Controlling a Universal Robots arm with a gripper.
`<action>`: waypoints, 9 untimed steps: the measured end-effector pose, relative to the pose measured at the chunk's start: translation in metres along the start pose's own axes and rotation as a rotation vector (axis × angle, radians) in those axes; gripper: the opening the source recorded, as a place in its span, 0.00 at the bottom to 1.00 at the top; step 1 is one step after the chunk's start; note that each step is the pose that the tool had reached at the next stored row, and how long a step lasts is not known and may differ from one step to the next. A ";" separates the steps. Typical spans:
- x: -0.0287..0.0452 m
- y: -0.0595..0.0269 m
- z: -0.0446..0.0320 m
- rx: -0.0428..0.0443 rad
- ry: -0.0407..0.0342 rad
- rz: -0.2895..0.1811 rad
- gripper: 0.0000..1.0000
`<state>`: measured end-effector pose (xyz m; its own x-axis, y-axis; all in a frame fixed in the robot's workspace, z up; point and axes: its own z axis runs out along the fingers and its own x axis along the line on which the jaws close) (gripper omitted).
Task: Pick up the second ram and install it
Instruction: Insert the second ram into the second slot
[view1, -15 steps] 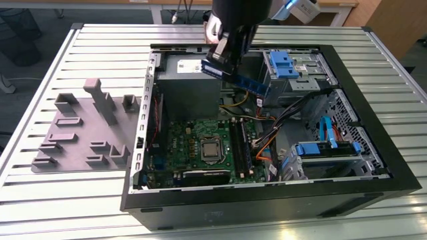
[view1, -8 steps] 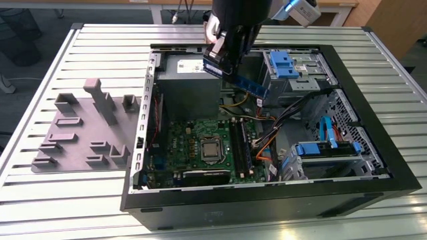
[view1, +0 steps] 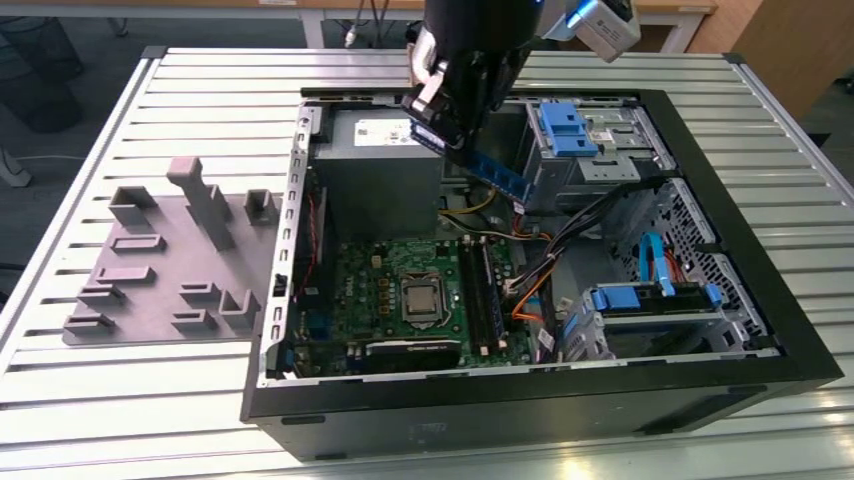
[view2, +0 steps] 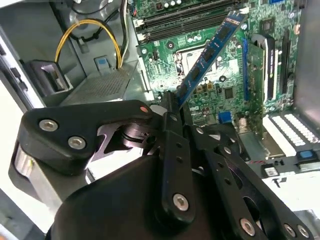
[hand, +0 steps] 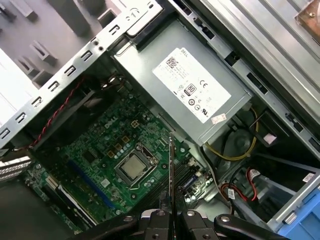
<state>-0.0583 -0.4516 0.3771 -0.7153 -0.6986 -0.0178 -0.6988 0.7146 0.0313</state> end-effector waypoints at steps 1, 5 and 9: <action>-0.0001 0.0001 0.0002 0.0003 -0.0004 0.013 0.14; -0.0006 0.0005 0.0009 0.0015 -0.0017 0.063 0.14; -0.0010 0.0009 0.0017 0.0025 -0.0032 0.116 0.14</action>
<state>-0.0583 -0.4502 0.3755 -0.7911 -0.6114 -0.0174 -0.6117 0.7905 0.0308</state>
